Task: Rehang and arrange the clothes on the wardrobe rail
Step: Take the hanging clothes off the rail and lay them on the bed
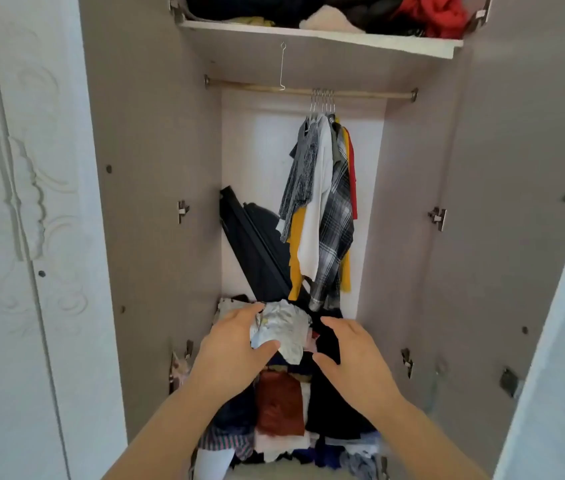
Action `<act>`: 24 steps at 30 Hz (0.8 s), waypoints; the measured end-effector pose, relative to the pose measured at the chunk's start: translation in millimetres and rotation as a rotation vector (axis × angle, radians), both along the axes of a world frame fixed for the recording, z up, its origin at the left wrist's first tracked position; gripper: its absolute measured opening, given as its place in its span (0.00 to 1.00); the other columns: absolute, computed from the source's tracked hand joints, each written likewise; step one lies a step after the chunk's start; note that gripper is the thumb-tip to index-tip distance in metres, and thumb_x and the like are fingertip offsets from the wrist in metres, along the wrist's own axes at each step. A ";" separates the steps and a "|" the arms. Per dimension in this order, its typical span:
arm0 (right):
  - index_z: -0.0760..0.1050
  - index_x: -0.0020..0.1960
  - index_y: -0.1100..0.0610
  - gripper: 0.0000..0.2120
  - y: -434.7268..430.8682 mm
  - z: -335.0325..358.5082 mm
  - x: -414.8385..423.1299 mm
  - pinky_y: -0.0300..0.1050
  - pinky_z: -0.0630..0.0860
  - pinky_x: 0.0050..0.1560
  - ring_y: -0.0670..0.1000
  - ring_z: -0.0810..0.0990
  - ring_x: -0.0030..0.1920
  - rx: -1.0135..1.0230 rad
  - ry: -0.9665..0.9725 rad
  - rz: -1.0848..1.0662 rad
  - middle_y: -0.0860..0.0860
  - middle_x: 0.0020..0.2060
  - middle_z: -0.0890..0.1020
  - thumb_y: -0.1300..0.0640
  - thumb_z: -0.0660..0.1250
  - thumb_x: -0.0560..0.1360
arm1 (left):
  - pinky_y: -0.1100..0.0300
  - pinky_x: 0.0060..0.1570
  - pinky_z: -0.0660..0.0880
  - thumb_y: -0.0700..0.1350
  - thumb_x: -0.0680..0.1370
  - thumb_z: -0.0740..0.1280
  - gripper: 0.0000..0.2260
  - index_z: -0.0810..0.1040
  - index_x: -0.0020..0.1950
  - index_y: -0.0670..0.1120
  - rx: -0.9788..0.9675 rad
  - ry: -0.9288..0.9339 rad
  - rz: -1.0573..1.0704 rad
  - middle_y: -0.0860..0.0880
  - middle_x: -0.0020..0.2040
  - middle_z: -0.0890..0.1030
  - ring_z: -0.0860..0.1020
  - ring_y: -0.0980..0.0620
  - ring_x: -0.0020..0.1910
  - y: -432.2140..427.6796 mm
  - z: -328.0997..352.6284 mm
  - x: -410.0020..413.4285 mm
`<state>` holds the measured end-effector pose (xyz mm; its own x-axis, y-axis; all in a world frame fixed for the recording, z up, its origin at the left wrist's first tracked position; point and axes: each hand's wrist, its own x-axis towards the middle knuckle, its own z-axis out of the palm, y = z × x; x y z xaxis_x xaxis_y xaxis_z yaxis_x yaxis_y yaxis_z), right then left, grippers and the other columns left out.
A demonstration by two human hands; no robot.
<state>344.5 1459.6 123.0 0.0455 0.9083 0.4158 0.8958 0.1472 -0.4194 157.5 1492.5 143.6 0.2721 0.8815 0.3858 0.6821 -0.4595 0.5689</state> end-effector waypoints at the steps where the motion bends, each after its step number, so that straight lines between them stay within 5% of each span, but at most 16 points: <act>1: 0.61 0.72 0.52 0.27 18.7 11.5 1.0 0.35 0.62 0.64 0.48 0.64 0.67 0.021 0.003 -0.006 0.47 0.67 0.67 0.52 0.65 0.76 | 0.58 0.65 0.65 0.52 0.75 0.66 0.27 0.61 0.72 0.52 0.019 -0.022 -0.018 0.51 0.68 0.68 0.66 0.53 0.66 20.3 11.5 1.4; 4: 0.62 0.71 0.52 0.26 71.5 46.4 5.6 0.27 0.59 0.58 0.46 0.67 0.64 0.099 0.027 -0.025 0.48 0.64 0.69 0.54 0.65 0.76 | 0.63 0.61 0.64 0.51 0.76 0.65 0.27 0.60 0.73 0.52 0.075 -0.071 -0.051 0.51 0.68 0.67 0.67 0.53 0.66 79.9 47.3 8.0; 24: 0.62 0.72 0.55 0.25 444.0 246.7 81.7 0.40 0.61 0.65 0.51 0.66 0.68 0.425 -0.084 0.100 0.53 0.68 0.66 0.57 0.63 0.77 | 0.62 0.52 0.67 0.48 0.74 0.68 0.24 0.66 0.69 0.50 0.271 -0.458 -0.045 0.52 0.55 0.73 0.72 0.52 0.57 414.2 210.5 110.4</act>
